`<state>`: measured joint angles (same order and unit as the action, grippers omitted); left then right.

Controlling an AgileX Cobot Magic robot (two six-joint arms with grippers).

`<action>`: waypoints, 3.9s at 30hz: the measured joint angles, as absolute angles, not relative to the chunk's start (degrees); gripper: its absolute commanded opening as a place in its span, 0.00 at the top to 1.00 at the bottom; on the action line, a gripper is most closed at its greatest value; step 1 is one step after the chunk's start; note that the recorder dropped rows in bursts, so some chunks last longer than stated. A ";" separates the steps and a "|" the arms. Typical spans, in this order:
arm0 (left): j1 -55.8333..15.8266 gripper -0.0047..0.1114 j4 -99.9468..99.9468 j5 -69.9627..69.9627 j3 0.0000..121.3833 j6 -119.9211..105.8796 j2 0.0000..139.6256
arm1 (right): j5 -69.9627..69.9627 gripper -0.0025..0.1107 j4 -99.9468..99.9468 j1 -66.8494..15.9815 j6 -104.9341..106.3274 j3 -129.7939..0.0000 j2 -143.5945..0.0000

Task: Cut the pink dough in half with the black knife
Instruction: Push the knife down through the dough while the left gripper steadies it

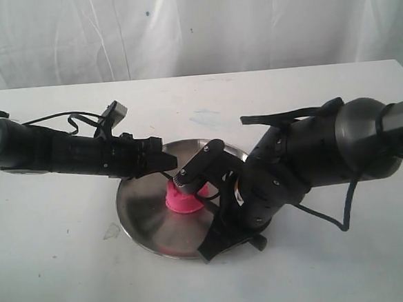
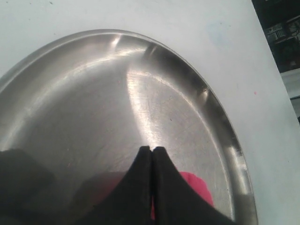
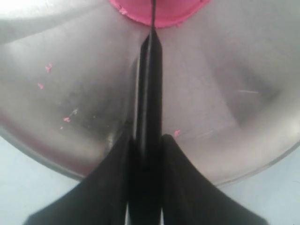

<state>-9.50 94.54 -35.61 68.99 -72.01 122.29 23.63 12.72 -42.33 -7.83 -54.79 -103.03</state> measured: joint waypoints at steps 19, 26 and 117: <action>-9.54 0.96 94.05 -34.36 68.99 -72.01 123.04 | 23.18 0.98 12.95 -42.33 -7.48 -54.79 -100.36; -9.54 0.96 94.05 -34.36 68.99 -72.01 123.04 | 23.18 0.98 12.95 -42.33 -7.48 -54.79 -100.36; -9.54 0.96 91.29 -33.47 69.11 -72.01 123.13 | 20.48 0.98 13.30 -42.33 -7.26 -54.79 -104.58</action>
